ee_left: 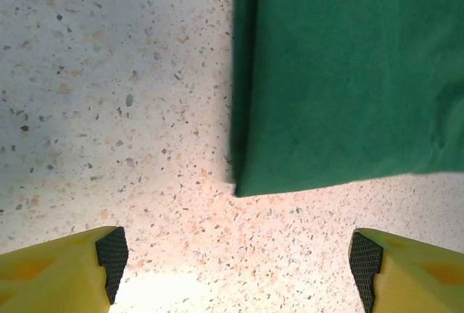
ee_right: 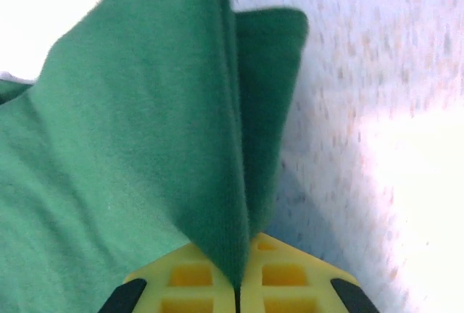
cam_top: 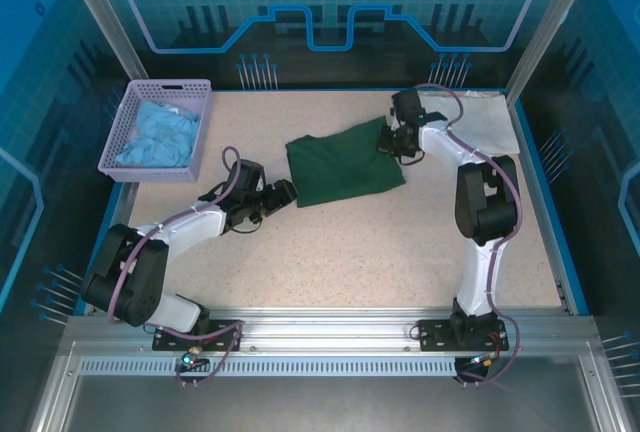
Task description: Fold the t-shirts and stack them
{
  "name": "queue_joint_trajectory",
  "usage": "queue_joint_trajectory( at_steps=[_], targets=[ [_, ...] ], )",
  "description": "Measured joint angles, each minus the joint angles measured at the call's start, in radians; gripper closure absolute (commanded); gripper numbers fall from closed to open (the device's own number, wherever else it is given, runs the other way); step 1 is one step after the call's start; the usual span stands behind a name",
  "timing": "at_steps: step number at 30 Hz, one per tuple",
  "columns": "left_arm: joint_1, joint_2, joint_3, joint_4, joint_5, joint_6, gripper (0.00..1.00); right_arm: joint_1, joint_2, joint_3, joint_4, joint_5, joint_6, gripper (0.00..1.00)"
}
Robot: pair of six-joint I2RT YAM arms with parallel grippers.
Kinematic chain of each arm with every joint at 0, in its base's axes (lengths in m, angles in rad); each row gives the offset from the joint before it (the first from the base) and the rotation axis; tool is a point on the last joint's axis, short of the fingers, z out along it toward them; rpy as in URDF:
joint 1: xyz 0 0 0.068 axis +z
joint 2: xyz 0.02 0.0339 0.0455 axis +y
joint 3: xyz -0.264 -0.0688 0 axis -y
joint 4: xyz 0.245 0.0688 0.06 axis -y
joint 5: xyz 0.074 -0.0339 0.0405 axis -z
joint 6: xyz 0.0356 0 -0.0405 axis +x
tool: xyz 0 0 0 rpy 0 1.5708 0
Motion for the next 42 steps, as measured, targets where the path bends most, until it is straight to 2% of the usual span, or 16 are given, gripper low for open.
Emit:
queue_joint_trajectory(
  at_steps=[4,9,16,24,42],
  targets=[
    [0.000,0.000,0.000,0.011,0.000,0.000,0.19,-0.020,0.064,0.138,-0.054,-0.019,-0.095,1.00],
    [0.000,0.000,-0.001,0.014,0.000,0.000,0.19,-0.071,0.078,0.197,-0.098,-0.030,-0.118,1.00],
    [0.000,0.000,-0.013,0.025,0.000,0.000,0.20,-0.130,0.158,0.461,-0.198,-0.026,-0.173,1.00],
    [0.000,0.007,-0.013,0.032,0.003,0.000,0.20,-0.148,0.209,0.620,-0.305,-0.007,-0.213,1.00],
    [0.000,0.017,-0.013,0.033,0.011,0.000,0.19,-0.308,0.225,0.678,-0.396,0.003,-0.290,1.00]
  ],
)
